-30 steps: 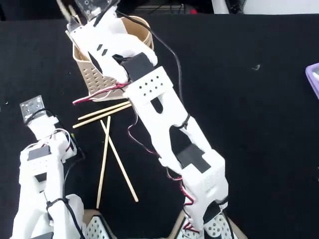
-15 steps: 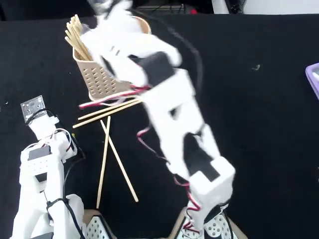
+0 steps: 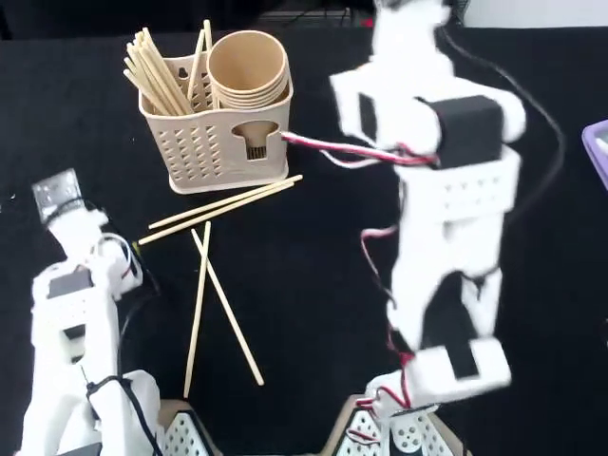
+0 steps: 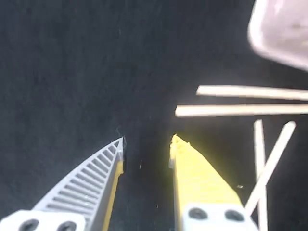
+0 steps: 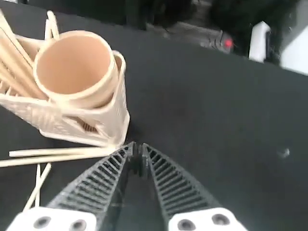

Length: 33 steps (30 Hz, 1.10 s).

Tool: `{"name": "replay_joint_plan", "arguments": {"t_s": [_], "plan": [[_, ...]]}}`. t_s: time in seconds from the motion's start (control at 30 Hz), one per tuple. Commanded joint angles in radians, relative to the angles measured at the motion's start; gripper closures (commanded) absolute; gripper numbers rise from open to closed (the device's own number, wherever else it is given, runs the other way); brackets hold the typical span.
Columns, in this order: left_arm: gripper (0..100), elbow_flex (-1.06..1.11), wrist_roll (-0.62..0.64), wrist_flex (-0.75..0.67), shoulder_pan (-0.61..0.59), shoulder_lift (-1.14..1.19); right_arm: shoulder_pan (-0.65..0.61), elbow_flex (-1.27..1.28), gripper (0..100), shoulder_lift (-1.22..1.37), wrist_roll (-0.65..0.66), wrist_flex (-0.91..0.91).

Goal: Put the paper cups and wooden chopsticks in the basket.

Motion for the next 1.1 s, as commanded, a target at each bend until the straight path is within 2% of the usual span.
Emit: {"name": "replay_joint_plan", "arguments": {"t_s": [0.0,0.13,0.23,0.37,0.43,0.53,0.7,0.8,0.9,1.0,1.07], "plan": [[83,-0.168,-0.035,0.055,0.005,-0.008,0.015,0.269,98.8,-0.228,0.017,0.014],[76,-0.272,-0.035,0.106,0.010,0.037,0.020,0.661,98.8,-0.506,0.064,-0.129],[76,-0.325,-0.078,0.110,0.012,0.143,0.025,1.059,98.7,-0.680,0.107,-0.298],[76,-0.418,-0.301,0.130,0.015,0.330,0.052,1.606,98.7,-0.871,0.127,-0.620],[76,-0.464,-0.465,0.146,0.024,0.411,0.068,1.817,98.7,-0.954,0.123,-0.770],[77,-0.510,-0.608,0.167,0.030,0.476,0.063,2.058,98.7,-1.070,0.106,-0.941],[77,-0.559,-0.621,0.164,0.030,0.505,0.068,2.249,98.7,-1.202,0.060,-1.049],[77,-0.555,-0.477,0.166,0.031,0.506,0.068,2.292,98.7,-1.244,0.060,-1.054],[77,-0.553,-0.221,0.158,0.030,0.506,0.064,2.299,98.7,-1.254,0.060,-1.054],[76,-0.532,0.023,0.080,0.033,0.508,0.063,2.299,98.7,-1.253,0.060,-1.054],[77,-0.509,0.075,0.006,0.035,0.528,0.063,2.304,98.7,-1.253,0.060,-1.054]]}}
